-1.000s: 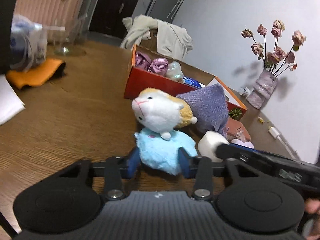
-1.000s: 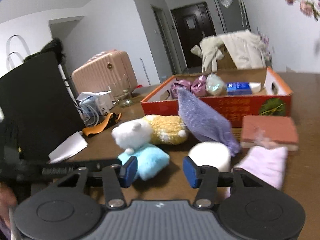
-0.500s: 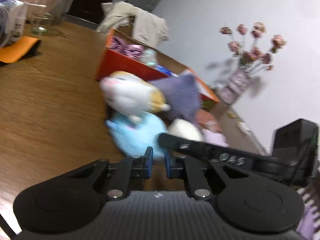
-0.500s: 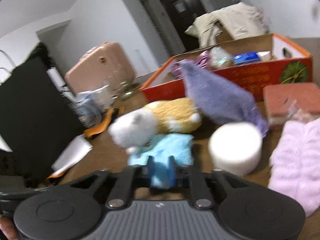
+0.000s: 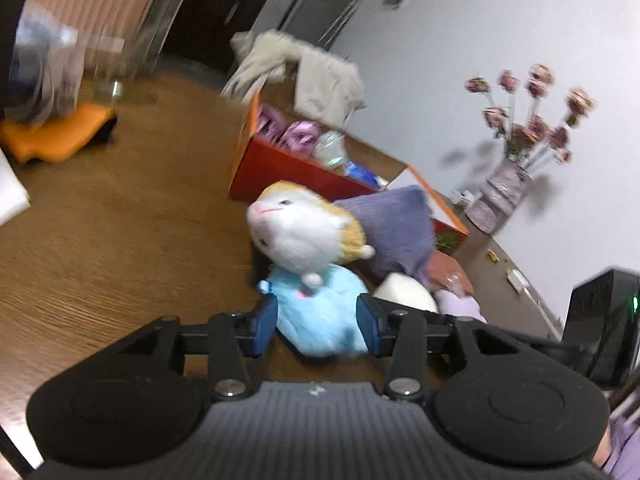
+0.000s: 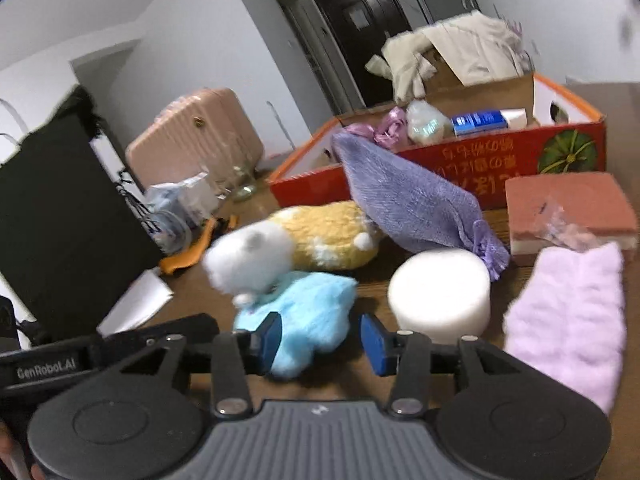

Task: Organize soft objects
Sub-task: 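Close both tools together on the light blue plush toy, then carry the blue plush into the orange box and open both tools, then close both tools together on the white-and-yellow plush sheep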

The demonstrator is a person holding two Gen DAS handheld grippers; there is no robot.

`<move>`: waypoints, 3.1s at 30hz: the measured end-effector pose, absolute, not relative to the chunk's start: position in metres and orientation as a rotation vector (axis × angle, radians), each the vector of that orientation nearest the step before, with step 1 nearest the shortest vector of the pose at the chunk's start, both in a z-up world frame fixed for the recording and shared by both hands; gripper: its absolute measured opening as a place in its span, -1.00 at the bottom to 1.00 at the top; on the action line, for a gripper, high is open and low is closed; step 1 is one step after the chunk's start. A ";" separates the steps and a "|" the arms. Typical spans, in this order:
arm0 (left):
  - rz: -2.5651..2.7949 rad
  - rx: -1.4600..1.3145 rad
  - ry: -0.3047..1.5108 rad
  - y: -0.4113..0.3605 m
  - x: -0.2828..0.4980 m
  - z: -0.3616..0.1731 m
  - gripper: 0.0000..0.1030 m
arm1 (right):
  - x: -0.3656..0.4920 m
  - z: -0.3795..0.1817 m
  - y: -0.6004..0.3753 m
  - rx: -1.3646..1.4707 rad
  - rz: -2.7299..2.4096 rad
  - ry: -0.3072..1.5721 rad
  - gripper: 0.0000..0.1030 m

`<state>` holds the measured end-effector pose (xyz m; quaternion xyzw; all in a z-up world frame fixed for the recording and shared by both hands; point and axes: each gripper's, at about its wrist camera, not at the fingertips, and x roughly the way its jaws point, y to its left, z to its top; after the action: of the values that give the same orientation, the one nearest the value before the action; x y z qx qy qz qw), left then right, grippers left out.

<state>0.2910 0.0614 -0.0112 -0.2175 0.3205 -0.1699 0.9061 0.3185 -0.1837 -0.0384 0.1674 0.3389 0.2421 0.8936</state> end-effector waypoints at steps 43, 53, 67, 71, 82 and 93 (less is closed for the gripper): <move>-0.248 -0.338 0.807 0.023 0.536 0.060 -0.33 | 0.559 0.006 -0.199 0.577 0.453 0.882 -0.47; -0.220 -0.239 0.743 0.039 0.536 0.059 0.16 | 0.584 -0.011 -0.165 0.430 0.452 0.902 -0.44; -0.212 -0.126 0.467 0.052 0.387 0.094 0.70 | 0.417 0.071 -0.213 0.227 0.602 0.613 0.30; -0.233 -0.116 0.386 0.053 0.327 0.100 0.84 | 0.357 0.070 -0.229 0.196 0.589 0.601 0.34; -0.218 -0.117 0.396 0.042 0.255 0.075 0.95 | 0.261 0.035 -0.248 0.202 0.438 0.547 0.39; -0.182 -0.055 0.512 0.022 0.280 0.022 0.95 | 0.248 0.016 -0.234 0.167 0.436 0.552 0.39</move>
<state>0.2804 0.0221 0.0224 -0.0271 0.2527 -0.0900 0.9630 0.2484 -0.2344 0.0165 0.0815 0.2701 0.2133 0.9354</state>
